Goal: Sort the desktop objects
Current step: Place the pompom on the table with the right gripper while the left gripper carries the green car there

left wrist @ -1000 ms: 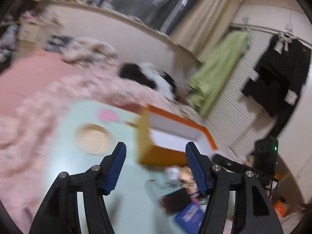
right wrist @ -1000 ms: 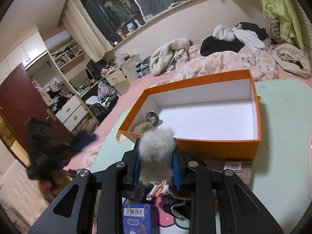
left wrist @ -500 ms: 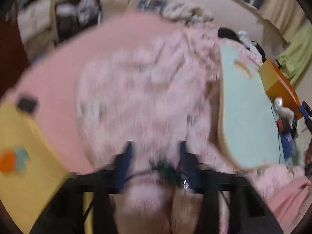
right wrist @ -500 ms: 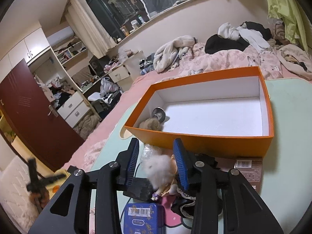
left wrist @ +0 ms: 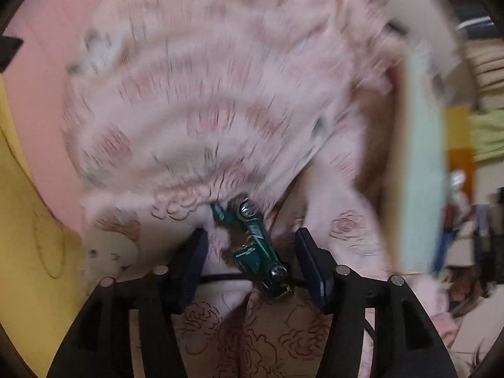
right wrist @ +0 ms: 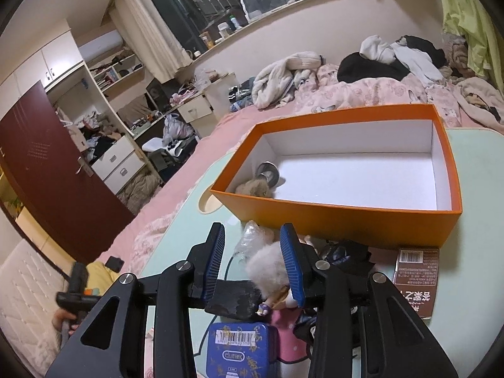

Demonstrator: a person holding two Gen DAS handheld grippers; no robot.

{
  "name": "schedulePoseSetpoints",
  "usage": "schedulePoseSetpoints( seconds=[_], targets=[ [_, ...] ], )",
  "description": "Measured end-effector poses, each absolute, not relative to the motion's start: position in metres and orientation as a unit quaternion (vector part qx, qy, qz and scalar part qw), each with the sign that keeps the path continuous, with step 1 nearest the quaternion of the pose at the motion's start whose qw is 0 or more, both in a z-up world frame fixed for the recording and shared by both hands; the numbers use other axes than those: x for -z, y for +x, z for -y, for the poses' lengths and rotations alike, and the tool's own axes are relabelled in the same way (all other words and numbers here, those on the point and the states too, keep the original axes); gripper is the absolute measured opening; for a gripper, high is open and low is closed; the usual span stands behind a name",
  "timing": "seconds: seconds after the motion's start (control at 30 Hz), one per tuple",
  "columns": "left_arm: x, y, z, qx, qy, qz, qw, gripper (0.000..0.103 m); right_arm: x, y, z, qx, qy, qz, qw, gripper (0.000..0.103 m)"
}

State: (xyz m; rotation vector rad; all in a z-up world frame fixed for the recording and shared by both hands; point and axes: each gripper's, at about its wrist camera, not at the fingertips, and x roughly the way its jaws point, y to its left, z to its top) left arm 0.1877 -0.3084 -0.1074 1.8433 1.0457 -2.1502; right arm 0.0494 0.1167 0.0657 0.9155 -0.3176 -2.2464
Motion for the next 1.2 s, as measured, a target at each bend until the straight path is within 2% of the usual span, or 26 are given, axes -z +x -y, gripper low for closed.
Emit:
schedulePoseSetpoints(
  seconds=[0.07,0.1,0.2,0.4,0.53,0.6,0.77,1.0,1.07,1.13,1.2],
  targets=[
    [0.119,0.178,0.301,0.696,0.637,-0.324,0.067,0.039,-0.065,0.049,-0.12,0.864,0.35,0.129,0.339,0.038],
    [0.124,0.172,0.297,0.691,0.647,-0.317,0.061,0.03,-0.064,0.049,-0.122,0.864,0.35,0.132,0.337,0.038],
    [0.117,0.167,0.296,0.713,0.623,-0.315,0.06,0.022,-0.062,0.046,-0.126,0.863,0.357,0.138,0.331,0.038],
    [0.042,0.194,0.283,0.839,0.455,-0.299,0.001,0.024,-0.061,0.047,-0.139,0.867,0.346,0.152,0.325,0.038],
    [-0.012,0.197,0.274,0.875,0.338,-0.336,-0.086,0.023,-0.059,0.046,-0.145,0.864,0.347,0.163,0.325,0.038],
    [-0.043,0.183,0.255,0.893,0.305,-0.311,-0.116,0.023,-0.059,0.047,-0.148,0.865,0.344,0.167,0.324,0.038],
    [-0.087,0.12,0.183,0.892,0.319,-0.238,-0.216,0.023,-0.059,0.048,-0.155,0.866,0.34,0.176,0.32,0.038],
    [-0.071,0.055,0.035,0.88,0.367,-0.096,-0.287,0.023,-0.059,0.046,-0.168,0.872,0.335,0.182,0.305,0.038],
    [-0.066,0.045,0.013,0.883,0.366,-0.081,-0.282,0.026,-0.059,0.046,-0.171,0.875,0.334,0.179,0.3,0.038],
    [-0.059,0.041,0.008,0.884,0.362,-0.09,-0.28,0.051,-0.059,0.046,-0.176,0.878,0.333,0.176,0.295,0.038],
    [-0.056,0.039,0.012,0.885,0.352,-0.115,-0.283,0.063,-0.061,0.044,-0.179,0.879,0.332,0.174,0.295,0.038]
  ],
)
